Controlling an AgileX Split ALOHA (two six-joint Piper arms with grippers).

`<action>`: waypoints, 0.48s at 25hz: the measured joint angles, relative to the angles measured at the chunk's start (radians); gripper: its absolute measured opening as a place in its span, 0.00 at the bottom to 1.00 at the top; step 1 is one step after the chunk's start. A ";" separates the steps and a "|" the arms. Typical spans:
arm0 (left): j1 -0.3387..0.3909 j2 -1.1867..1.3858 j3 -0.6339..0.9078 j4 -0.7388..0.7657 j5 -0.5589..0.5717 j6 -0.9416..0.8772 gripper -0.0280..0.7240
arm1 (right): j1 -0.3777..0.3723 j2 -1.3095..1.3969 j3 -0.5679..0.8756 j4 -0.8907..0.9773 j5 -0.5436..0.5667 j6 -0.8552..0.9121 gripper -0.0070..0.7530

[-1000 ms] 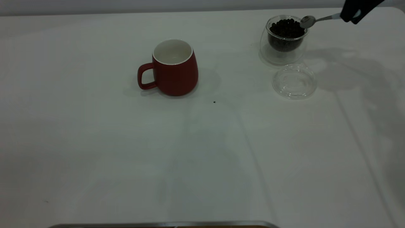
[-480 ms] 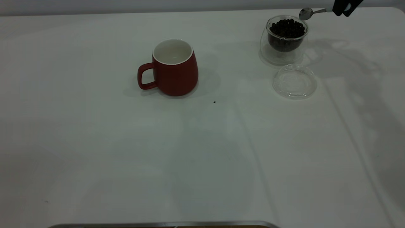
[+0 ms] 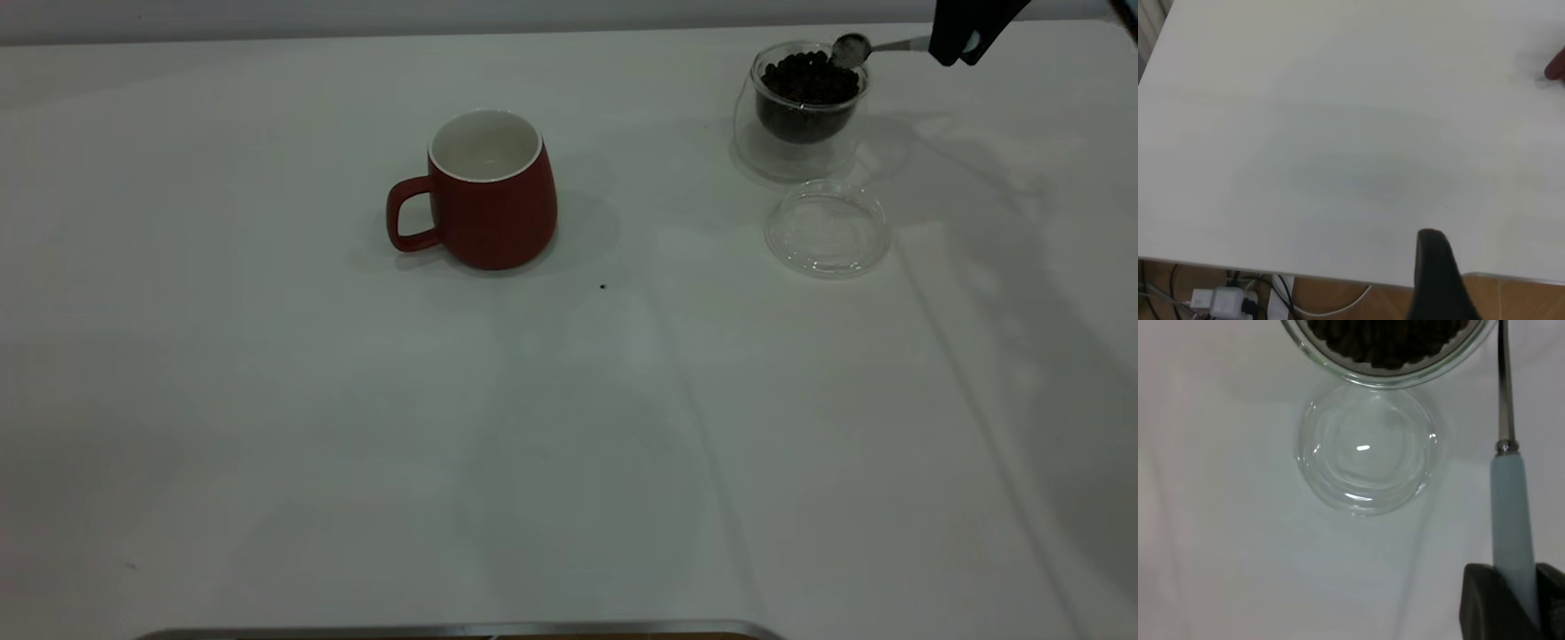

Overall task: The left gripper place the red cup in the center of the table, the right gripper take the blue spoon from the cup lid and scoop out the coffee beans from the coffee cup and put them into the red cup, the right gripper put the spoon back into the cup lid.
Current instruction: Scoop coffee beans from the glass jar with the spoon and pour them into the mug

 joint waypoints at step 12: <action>0.000 0.000 0.000 0.000 0.000 -0.001 0.73 | 0.019 0.042 -0.001 -0.039 -0.003 -0.002 0.16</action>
